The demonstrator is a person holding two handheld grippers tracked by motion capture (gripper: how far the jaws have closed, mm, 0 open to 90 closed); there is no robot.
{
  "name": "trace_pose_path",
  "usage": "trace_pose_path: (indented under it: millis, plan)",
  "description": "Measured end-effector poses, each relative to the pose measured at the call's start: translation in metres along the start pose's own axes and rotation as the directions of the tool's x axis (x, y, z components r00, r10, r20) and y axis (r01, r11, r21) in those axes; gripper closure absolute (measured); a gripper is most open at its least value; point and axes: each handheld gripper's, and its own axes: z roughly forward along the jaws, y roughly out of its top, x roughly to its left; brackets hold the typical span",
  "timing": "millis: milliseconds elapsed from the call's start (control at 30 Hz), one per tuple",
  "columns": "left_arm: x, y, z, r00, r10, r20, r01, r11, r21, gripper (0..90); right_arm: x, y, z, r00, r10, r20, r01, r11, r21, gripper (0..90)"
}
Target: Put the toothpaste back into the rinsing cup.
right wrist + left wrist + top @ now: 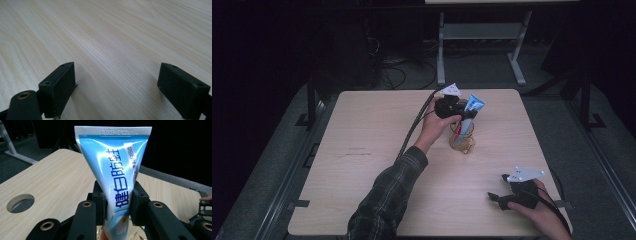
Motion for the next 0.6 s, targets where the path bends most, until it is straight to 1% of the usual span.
trace_pose_path:
  millis: [100, 200, 267, 333, 400, 467, 567, 600]
  plan:
    - [0.0, -0.0001, 0.0001, 1.0, 0.003, -0.002, -0.003, 1.0, -0.001, 69.6, 0.0, 0.0, 0.0, 1.0, 0.0, 0.0, 0.0, 1.0, 0.0, 13.8]
    - [0.0002, -0.0001, 0.0004, 0.9999, 0.004, -0.015, -0.004, 1.0, -0.008, 68.1, 0.0, 0.0, 0.0, 1.0, 0.0, 0.0, 0.0, 1.0, 0.0, 13.8]
    - [0.0003, 0.0006, 0.0006, 0.9991, 0.009, -0.04, -0.01, 0.9998, -0.017, 61.7, 0.0001, 0.0, -0.0001, 1.0, 0.001, 0.0, -0.001, 1.0, 0.001, 13.8]
    - [0.0005, 0.0012, 0.0006, 0.9983, 0.013, -0.057, -0.013, 0.9999, -0.008, 57.1, 0.0, 0.0, 0.0, 1.0, 0.0, 0.0, 0.0, 1.0, 0.0, 13.8]
    - [0.0011, 0.0005, 0.0013, 0.9975, 0.007, -0.07, -0.007, 1.0, 0.0, 50.0, 0.0001, 0.0, -0.0001, 1.0, 0.001, 0.0, -0.001, 1.0, 0.0, 13.8]
    - [0.0019, -0.0001, 0.0011, 0.9973, -0.005, -0.073, 0.005, 0.9999, 0.011, 43.3, -0.0001, 0.0, 0.0, 1.0, 0.0, 0.0, 0.0, 1.0, 0.0, 13.8]
    - [0.0019, 0.0008, -0.0034, 0.9979, -0.019, -0.062, 0.02, 0.9997, 0.015, 38.4, 0.0, 0.0, 0.0, 1.0, 0.0, 0.0, 0.0, 1.0, 0.0, 13.8]
    - [0.0016, 0.0014, -0.0046, 0.9976, -0.017, -0.067, 0.018, 0.9998, 0.011, 37.0, 0.0001, 0.0, 0.0, 1.0, 0.0, 0.0, 0.0, 1.0, 0.0, 13.8]
